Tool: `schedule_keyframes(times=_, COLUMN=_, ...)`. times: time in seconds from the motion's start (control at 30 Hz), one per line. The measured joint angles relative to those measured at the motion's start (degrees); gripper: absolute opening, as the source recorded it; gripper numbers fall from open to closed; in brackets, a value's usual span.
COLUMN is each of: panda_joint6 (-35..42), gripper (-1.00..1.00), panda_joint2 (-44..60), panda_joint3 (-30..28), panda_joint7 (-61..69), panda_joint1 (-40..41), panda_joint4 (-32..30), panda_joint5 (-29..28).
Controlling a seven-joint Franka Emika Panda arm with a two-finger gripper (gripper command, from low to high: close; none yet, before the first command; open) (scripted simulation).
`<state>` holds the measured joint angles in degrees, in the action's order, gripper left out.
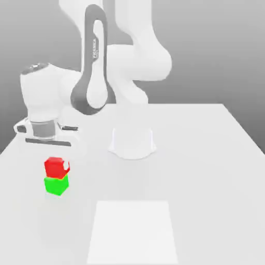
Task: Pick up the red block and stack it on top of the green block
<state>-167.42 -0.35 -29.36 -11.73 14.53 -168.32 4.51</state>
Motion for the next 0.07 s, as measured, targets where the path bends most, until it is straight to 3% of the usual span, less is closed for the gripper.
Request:
schedule_keyframes(times=0.03, panda_joint6=-1.11, gripper=1.00, panda_joint2=0.89, panda_joint3=-0.04, panda_joint7=-0.22, panda_joint1=0.03, panda_joint4=-0.08, panda_joint5=-0.30)
schedule_keyframes(times=0.07, panda_joint6=-1.11, gripper=1.00, panda_joint2=0.89, panda_joint3=-0.04, panda_joint7=-0.22, panda_joint1=0.11, panda_joint4=-0.08, panda_joint5=-0.30)
